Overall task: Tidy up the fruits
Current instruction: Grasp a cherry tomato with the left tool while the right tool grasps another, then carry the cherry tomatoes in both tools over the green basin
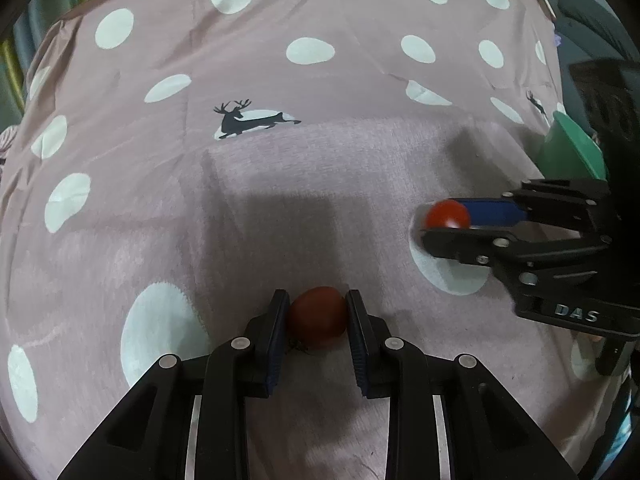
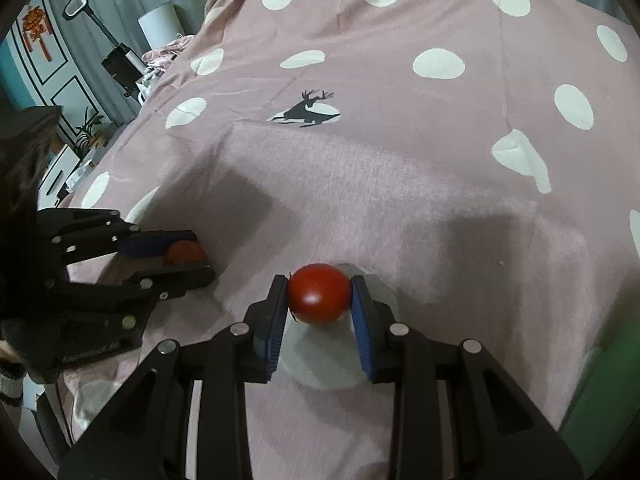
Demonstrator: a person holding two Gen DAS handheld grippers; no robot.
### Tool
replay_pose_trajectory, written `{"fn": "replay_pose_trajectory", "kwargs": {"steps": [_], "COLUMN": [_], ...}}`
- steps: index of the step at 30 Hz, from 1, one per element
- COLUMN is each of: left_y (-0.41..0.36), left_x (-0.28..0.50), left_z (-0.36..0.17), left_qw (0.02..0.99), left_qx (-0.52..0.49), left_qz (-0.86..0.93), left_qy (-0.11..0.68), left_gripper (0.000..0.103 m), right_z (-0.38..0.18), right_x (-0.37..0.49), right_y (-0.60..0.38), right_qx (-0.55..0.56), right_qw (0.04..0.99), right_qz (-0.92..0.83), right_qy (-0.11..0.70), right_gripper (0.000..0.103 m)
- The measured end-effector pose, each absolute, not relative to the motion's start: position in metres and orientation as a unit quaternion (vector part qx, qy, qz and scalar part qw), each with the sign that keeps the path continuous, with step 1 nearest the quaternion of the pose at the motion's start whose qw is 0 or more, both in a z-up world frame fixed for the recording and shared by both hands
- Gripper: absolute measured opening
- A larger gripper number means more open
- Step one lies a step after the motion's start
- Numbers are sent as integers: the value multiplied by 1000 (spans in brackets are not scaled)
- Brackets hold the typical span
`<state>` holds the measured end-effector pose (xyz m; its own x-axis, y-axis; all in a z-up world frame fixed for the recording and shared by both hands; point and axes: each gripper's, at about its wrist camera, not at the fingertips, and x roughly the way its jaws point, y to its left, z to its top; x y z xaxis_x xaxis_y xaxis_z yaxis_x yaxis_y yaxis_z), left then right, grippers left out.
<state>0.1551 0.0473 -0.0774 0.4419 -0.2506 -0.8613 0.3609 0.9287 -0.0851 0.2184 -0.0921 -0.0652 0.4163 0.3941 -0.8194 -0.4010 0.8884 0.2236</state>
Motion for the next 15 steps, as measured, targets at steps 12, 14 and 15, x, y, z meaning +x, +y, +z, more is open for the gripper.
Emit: {"fn": "replay_pose_trajectory", "kwargs": {"steps": [12, 14, 15], "left_y": [48, 48, 48], "left_x": [125, 119, 115], "left_z": [-51, -46, -44], "left_qw": [859, 861, 861], "left_qx": [50, 46, 45], "left_qz": [-180, -180, -179], "left_qy": [477, 474, 473], "left_gripper": [29, 29, 29], "right_z": [-39, -35, -32], "right_x": [167, 155, 149], "right_y": [-110, -114, -116], "right_qx": [24, 28, 30], "right_qw": [849, 852, 852], "right_qz": [247, 247, 247], "right_qy": [466, 462, 460], "right_gripper": [31, 31, 31]}}
